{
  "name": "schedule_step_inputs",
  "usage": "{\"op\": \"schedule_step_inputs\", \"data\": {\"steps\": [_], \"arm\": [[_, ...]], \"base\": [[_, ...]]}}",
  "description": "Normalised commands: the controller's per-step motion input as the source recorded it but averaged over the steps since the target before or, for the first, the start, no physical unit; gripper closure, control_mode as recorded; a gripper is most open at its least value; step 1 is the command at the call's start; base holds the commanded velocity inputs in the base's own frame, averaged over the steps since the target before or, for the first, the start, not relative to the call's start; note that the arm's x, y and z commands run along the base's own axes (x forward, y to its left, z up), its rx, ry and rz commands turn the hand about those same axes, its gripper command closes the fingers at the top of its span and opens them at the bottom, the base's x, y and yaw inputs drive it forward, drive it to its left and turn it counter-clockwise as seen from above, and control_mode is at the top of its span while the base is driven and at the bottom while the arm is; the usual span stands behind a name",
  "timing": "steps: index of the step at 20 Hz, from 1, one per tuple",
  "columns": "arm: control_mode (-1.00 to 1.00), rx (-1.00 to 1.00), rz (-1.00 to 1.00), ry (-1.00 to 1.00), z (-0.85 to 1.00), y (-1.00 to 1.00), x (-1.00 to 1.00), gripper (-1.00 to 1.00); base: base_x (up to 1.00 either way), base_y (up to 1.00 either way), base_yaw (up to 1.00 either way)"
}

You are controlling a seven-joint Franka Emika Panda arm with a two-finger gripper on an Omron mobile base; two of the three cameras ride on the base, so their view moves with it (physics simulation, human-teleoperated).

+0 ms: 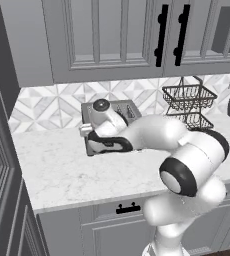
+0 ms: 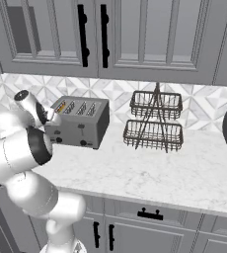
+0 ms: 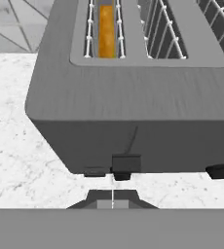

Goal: Start the toaster. Once the lever pops up, take the bread to the plate on the dining counter.

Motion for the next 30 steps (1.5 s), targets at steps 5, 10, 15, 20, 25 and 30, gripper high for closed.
{"op": "schedule_step_inputs", "data": {"steps": [5, 10, 15, 20, 25, 30], "arm": [[-1.0, 0.0, 0.0, -0.15, 1.0, -0.14, -0.64, 1.0], [-1.0, -0.03, 0.0, -0.12, 0.9, -0.31, -0.28, 1.0], [-1.0, -0.01, 0.0, -0.01, 0.58, -0.23, 0.0, 1.0], [-1.0, -0.01, 0.0, 0.0, 0.01, 0.04, 0.18, -1.0], [-1.0, -0.01, 0.0, -0.03, 0.01, 0.06, 0.11, -1.0], [-1.0, 0.0, 0.0, -0.07, 0.02, 0.0, -0.05, -1.0]], "base": [[0.0, 0.0, 0.0], [0.0, 0.0, 0.0], [0.0, 0.0, 0.0], [0.0, 0.0, 0.0], [0.0, 0.0, 0.0], [0.0, 0.0, 0.0]]}}
